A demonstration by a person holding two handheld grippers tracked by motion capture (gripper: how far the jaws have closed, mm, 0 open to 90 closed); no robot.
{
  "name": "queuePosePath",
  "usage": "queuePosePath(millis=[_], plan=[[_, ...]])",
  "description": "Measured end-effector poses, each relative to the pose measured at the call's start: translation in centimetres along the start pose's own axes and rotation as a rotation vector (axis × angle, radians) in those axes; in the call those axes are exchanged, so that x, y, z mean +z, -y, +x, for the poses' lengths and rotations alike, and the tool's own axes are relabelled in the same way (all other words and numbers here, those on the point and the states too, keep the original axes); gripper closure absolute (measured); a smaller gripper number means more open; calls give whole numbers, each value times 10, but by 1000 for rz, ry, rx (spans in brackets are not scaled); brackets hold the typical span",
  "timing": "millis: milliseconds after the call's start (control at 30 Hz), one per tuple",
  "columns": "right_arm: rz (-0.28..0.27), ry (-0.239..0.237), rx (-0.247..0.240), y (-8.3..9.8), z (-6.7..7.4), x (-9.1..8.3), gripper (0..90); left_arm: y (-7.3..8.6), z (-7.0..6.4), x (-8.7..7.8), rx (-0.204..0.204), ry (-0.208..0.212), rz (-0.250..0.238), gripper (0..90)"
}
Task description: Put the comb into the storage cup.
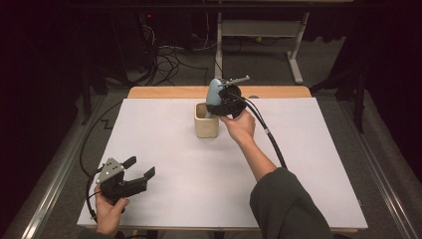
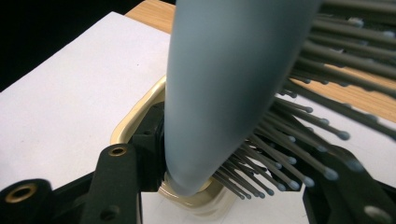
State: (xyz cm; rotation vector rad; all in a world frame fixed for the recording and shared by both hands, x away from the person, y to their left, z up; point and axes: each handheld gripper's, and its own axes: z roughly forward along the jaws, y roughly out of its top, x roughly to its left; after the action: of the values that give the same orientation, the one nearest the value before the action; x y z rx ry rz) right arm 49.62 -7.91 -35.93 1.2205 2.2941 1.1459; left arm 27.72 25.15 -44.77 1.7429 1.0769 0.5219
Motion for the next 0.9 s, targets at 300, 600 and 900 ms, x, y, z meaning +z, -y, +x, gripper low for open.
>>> queuePosePath(millis=[300, 600, 900], plan=[[-5, 10, -4, 0, -1, 1, 457, 0, 0, 0, -3, 1, -2, 198], [2, 10, 7, 1, -5, 0, 439, 0, 0, 0, -6, 3, -3, 198], [-23, 5, 26, 7, -13, 0, 404, 0, 0, 0, -7, 3, -2, 197]])
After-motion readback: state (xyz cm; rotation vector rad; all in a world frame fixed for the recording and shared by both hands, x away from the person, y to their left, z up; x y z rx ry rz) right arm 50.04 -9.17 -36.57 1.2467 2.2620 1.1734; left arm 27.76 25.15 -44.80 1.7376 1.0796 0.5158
